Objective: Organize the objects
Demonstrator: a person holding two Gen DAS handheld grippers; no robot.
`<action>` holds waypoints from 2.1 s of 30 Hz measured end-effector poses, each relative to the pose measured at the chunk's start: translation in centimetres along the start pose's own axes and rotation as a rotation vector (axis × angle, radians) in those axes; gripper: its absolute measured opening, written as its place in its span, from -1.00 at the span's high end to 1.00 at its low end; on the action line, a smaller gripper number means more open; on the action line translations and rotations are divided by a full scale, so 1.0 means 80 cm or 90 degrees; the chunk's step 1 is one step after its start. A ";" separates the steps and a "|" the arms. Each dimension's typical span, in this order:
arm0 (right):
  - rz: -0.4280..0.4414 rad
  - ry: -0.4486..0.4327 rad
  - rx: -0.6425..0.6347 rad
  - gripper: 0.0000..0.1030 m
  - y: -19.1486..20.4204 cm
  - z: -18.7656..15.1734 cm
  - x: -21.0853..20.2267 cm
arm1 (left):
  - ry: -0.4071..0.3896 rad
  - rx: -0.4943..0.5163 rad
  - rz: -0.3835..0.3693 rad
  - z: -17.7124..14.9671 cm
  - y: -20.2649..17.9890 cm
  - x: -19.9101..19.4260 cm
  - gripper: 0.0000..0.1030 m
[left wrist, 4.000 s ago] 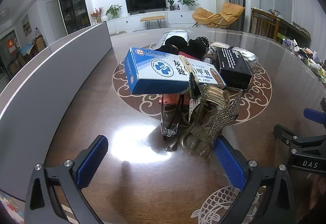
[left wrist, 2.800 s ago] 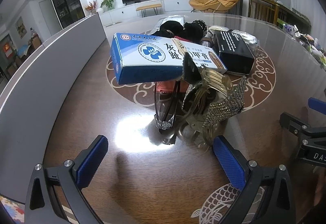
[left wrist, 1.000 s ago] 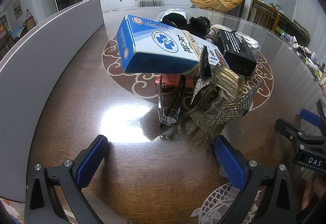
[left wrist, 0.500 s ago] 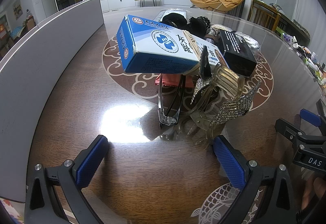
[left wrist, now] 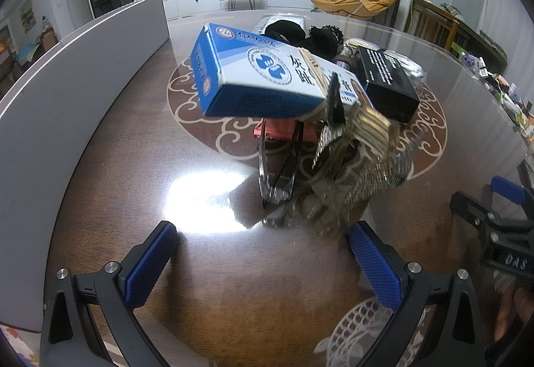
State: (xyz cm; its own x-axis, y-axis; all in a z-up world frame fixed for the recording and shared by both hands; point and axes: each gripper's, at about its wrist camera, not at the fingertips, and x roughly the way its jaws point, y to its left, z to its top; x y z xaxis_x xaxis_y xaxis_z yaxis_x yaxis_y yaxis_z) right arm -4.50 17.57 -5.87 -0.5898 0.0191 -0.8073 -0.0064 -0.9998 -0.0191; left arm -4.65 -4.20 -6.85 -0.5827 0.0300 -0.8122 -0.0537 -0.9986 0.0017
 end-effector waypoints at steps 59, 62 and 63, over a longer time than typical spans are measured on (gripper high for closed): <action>0.000 0.000 0.000 -1.00 0.000 0.000 0.000 | -0.011 0.017 -0.013 -0.040 0.028 -0.030 -1.00; 0.000 0.000 0.000 -1.00 0.000 0.000 0.000 | -0.010 0.017 -0.014 -0.039 0.028 -0.030 -1.00; 0.000 0.000 0.000 -1.00 0.000 0.000 0.000 | -0.010 0.016 -0.013 -0.039 0.029 -0.030 -1.00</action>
State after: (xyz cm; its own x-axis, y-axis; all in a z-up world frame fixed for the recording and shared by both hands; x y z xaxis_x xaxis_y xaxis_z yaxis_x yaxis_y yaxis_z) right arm -4.48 17.58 -5.88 -0.5893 0.0185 -0.8077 -0.0060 -0.9998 -0.0185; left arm -0.83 -6.70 -6.73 -0.5943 0.0520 -0.8026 -0.0869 -0.9962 -0.0002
